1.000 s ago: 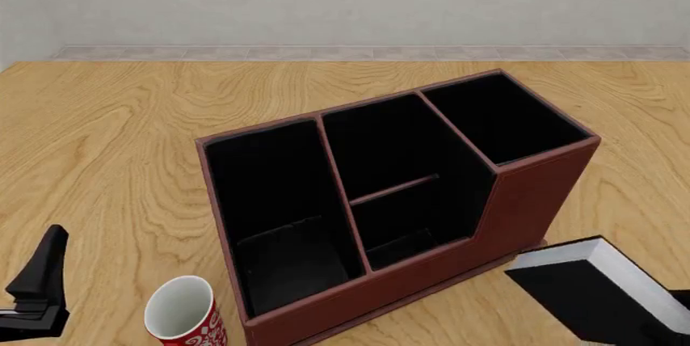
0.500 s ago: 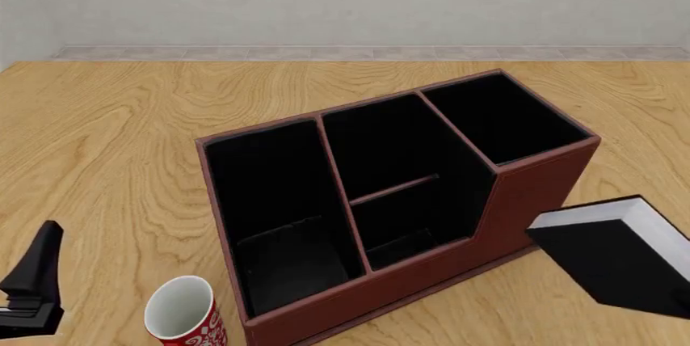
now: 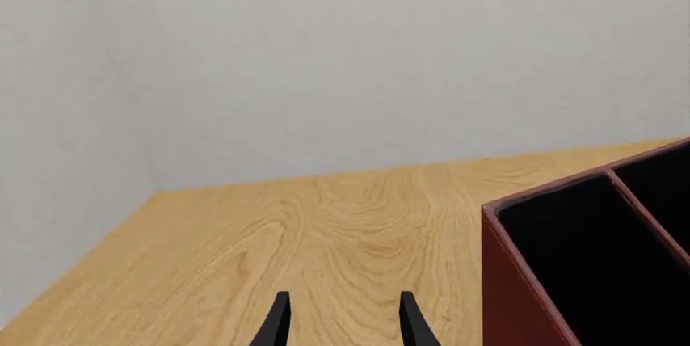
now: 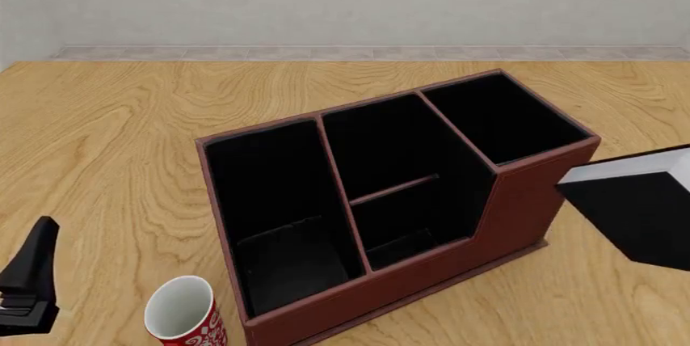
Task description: Pick up the book and place it in the right compartment of the caddy.
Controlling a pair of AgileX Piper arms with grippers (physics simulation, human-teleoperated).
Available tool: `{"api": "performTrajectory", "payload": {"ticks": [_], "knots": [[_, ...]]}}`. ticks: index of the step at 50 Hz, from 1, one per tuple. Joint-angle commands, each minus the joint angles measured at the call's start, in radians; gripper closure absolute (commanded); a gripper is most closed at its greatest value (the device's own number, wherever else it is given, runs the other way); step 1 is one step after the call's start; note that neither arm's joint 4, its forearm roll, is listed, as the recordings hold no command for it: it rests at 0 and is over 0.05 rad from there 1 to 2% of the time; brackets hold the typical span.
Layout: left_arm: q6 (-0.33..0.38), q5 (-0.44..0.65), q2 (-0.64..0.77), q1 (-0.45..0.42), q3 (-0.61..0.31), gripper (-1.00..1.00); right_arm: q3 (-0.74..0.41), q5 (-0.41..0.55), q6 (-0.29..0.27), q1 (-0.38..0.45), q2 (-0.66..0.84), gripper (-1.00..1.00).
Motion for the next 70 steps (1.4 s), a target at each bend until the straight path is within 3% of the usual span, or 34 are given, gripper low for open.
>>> {"api": "performTrajectory", "payload": {"ticks": [1,25,47,51,54,56,65,68,70], "knots": [[0.001,-0.001,0.0,-0.001,-0.001,-1.0,-0.073,0.0,-0.025,-0.023,0.025,1.0],[-0.005,-0.003,0.0,0.005,0.005,-1.0,-0.224,0.0,-0.113,-0.017,0.117,1.0],[-0.004,0.004,0.0,0.023,-0.003,-1.0,-0.529,0.0,-0.032,0.029,0.314,1.0],[-0.002,0.004,0.0,0.023,-0.001,-1.0,-0.563,0.0,0.006,0.038,0.35,1.0],[-0.002,0.005,0.0,0.023,-0.003,-1.0,-0.572,0.0,-0.005,0.043,0.357,1.0],[-0.001,0.006,0.0,0.025,-0.004,-1.0,-0.588,0.0,0.036,0.042,0.379,1.0],[-0.001,0.006,0.0,0.029,-0.004,-1.0,-0.65,0.0,0.032,0.025,0.44,1.0],[-0.002,0.005,0.0,0.028,0.0,-1.0,-0.665,0.0,0.066,0.045,0.464,1.0],[-0.003,0.004,0.0,0.029,0.002,-1.0,-0.66,0.0,0.057,0.038,0.474,1.0]]}}
